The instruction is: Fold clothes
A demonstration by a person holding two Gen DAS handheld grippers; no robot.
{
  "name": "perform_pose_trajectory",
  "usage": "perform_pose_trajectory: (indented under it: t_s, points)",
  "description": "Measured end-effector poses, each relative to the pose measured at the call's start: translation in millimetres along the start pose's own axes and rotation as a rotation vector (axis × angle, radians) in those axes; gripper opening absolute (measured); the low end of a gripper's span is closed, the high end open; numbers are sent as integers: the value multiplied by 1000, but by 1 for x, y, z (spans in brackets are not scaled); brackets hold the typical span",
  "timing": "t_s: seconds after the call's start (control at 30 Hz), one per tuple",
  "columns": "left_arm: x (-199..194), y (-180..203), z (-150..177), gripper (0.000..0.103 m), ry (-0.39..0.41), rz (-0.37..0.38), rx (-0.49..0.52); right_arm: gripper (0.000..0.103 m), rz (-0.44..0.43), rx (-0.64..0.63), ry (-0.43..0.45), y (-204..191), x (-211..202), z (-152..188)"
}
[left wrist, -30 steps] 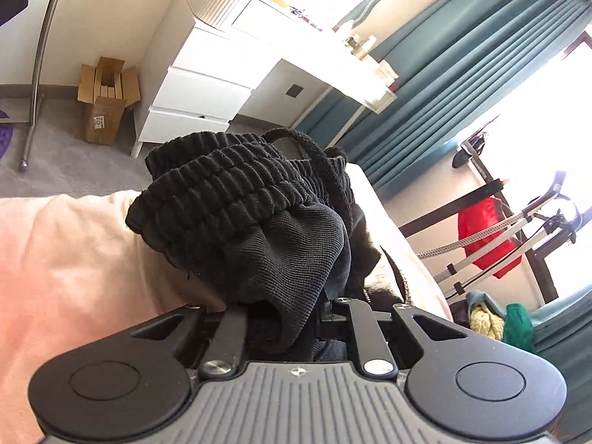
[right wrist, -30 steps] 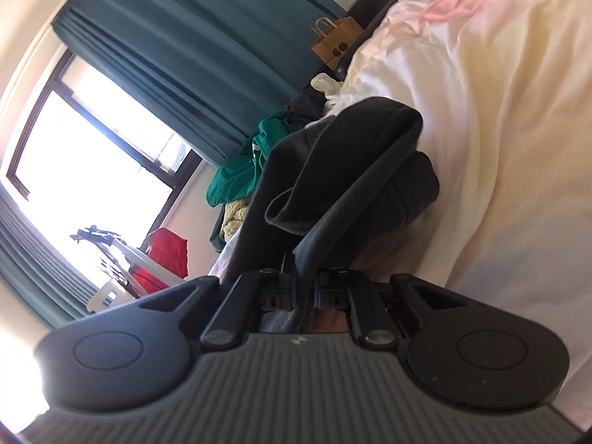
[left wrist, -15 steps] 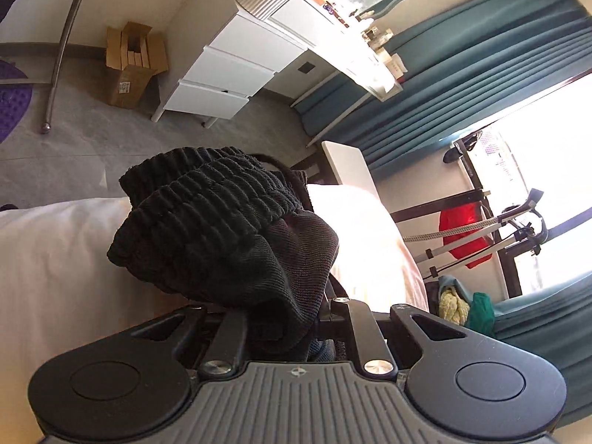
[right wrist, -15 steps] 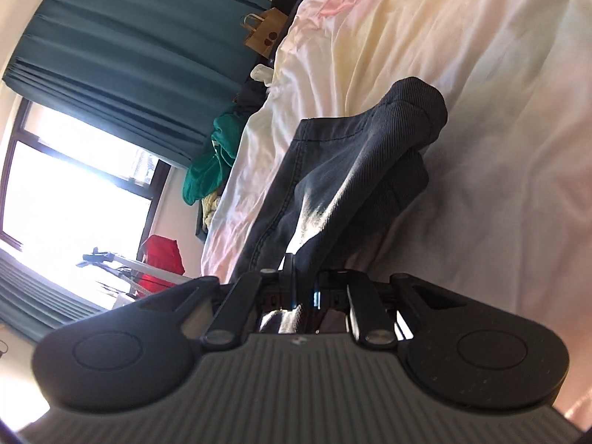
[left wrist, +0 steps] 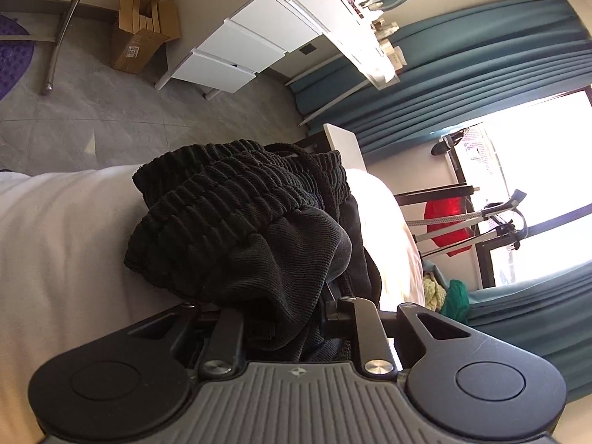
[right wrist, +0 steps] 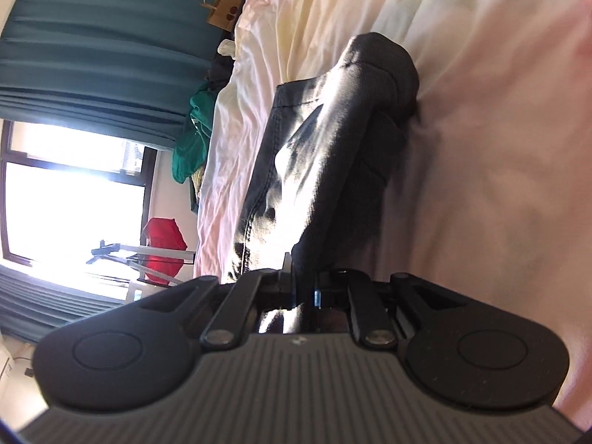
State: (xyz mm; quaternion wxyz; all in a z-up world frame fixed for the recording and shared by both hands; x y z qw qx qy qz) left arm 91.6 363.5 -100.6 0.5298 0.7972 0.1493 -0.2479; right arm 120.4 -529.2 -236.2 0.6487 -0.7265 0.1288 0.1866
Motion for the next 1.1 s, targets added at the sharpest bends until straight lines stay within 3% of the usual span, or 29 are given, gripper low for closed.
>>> perform_pose_trajectory:
  t_s: [0.23, 0.3, 0.33, 0.37, 0.47, 0.6, 0.73, 0.77, 0.83, 0.87, 1.1]
  points:
    - [-25, -10, 6, 41, -11, 6, 45, 17, -9, 62, -11, 10, 4, 3]
    - [-37, -15, 5, 43, 8, -12, 75, 32, 11, 82, 1, 15, 4, 2]
    - [-43, -18, 4, 51, 17, -20, 89, 35, 10, 100, 14, 17, 4, 1]
    - [-50, -19, 3, 57, 38, -45, 130, 37, -5, 123, 24, 19, 4, -1]
    - [-72, -11, 4, 61, 105, -126, 330, 46, -34, 159, 41, 20, 9, -7]
    - [-89, 15, 14, 65, 117, -149, 542, 48, -47, 120, 47, 13, 18, -15]
    - [-94, 59, 40, 71, 121, -106, 707, 45, -52, 61, 60, 4, 23, -23]
    - [-92, 74, 52, 71, 119, -93, 752, 39, -53, 46, 63, 2, 24, -25]
    - [-87, 102, 80, 71, 115, -63, 839, 15, -56, 16, 69, -3, 27, -29]
    - [-85, 114, 93, 71, 114, -50, 872, 11, -58, 1, 72, -5, 28, -31]
    - [-33, 175, 215, 72, 7, 48, 1018, 9, -99, -109, 118, -32, 25, -43]
Point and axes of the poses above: each gripper's, at about its wrist camera, not at the fingertips, and x roughly the way its jaws point, y to its right, z to its underside, the point moved 8 cm from there along x, roughly the way its jaws point, and after that the axes turned 2 degrees about x, right-handed, at the moved point
